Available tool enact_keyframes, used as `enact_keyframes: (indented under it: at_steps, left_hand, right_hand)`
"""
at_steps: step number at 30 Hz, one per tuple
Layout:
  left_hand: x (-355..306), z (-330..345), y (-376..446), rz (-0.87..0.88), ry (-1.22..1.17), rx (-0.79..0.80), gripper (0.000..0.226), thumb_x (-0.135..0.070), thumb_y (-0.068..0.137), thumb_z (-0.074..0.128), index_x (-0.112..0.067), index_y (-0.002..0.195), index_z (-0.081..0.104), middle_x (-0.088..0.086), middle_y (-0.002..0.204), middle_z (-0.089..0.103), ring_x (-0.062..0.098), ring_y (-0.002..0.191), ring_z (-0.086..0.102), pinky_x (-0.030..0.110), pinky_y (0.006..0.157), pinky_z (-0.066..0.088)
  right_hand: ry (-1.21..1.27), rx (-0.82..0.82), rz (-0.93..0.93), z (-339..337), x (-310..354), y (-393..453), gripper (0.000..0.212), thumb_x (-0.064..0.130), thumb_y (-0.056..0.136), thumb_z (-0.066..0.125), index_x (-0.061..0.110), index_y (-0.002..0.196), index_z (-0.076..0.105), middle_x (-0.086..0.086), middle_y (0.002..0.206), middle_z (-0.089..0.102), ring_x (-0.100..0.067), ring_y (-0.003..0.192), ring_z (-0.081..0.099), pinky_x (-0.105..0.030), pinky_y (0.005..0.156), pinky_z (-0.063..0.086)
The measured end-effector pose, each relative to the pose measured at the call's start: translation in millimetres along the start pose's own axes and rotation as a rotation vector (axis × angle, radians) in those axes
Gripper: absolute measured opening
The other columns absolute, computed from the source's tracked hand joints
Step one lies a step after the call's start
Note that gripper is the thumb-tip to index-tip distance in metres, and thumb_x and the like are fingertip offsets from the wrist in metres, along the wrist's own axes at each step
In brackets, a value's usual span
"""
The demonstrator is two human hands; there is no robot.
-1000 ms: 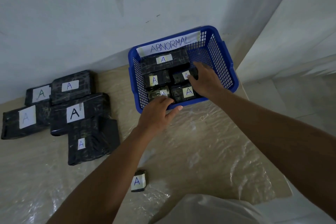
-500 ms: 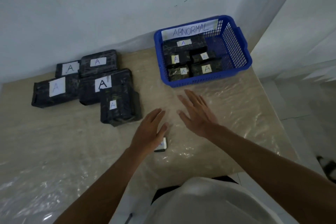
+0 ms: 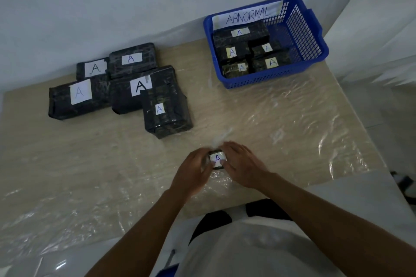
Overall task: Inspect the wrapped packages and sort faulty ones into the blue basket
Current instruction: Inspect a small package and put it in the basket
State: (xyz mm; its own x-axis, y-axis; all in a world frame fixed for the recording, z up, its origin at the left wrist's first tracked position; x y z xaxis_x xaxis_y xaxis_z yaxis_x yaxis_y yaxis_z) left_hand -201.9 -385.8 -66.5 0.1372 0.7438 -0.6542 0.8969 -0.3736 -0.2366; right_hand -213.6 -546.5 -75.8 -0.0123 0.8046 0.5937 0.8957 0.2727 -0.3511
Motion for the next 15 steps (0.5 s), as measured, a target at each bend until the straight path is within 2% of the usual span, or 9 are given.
enact_keyframes:
  at_steps: [3,6,9,12,15]
  left_hand:
    - [2.5,1.3,-2.8,-0.059,-0.128,0.029,0.036,-0.035,0.098,0.059,-0.021,0.131,0.058,-0.003,0.115,0.070,0.016,0.099,0.066,0.033,0.083,0.054]
    - [4.4,-1.4,0.3,-0.146,-0.304,-0.022,0.022,-0.018,0.096,0.066,-0.018,0.118,0.065,-0.004,0.109,0.072,0.011,0.100,0.070,0.027,0.084,0.056]
    - [-3.7,-14.5,7.9,-0.253,-0.473,-0.126,0.019,-0.011,0.094,0.072,-0.018,0.112,0.068,-0.007,0.105,0.073,0.007,0.099,0.071,0.019,0.086,0.057]
    - [-22.8,-34.1,22.9,-0.257,-0.621,-0.156,0.024,-0.019,0.095,0.073,-0.021,0.119,0.070,-0.010,0.113,0.073,0.004,0.100,0.072,0.028,0.091,0.059]
    - [-52.4,-66.7,43.4,-0.200,-0.709,-0.175,0.021,-0.016,0.096,0.072,-0.023,0.116,0.071,-0.006,0.113,0.074,0.010,0.100,0.074,0.030,0.086,0.062]
  right_hand:
    - [0.101,0.005,0.034,-4.2,3.7,-2.6,0.042,0.031,0.096,0.056,0.019,0.136,0.054,-0.005,0.133,0.064,-0.028,0.122,0.060,-0.040,0.103,0.047]
    - [0.229,-0.036,0.074,-10.7,3.9,-5.6,0.038,0.022,0.095,0.065,0.021,0.133,0.058,-0.003,0.118,0.071,-0.024,0.106,0.067,-0.038,0.091,0.054]
    - [0.524,-0.144,0.163,-20.4,1.1,-4.7,0.040,0.012,0.092,0.074,0.019,0.130,0.066,-0.001,0.113,0.073,-0.013,0.098,0.073,-0.039,0.096,0.059]
    - [0.670,-0.250,0.205,-45.2,1.0,5.8,0.040,0.013,0.091,0.077,0.017,0.130,0.069,-0.001,0.111,0.074,-0.014,0.098,0.075,-0.042,0.096,0.060]
    - [0.775,-0.320,0.136,-92.8,16.0,14.8,0.042,0.013,0.094,0.075,0.013,0.134,0.065,0.002,0.111,0.071,-0.016,0.103,0.073,-0.042,0.096,0.061]
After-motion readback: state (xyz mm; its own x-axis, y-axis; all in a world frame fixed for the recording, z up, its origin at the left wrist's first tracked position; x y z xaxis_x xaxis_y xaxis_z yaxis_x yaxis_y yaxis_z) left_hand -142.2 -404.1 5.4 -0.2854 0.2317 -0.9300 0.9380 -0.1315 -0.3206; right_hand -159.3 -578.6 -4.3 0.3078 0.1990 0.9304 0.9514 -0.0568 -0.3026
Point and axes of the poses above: each hand's wrist, its own y-axis towards the middle knuckle, its own z-axis out of the palm, x = y × z, the point moved 6 cm from there along y, towards the middle knuckle
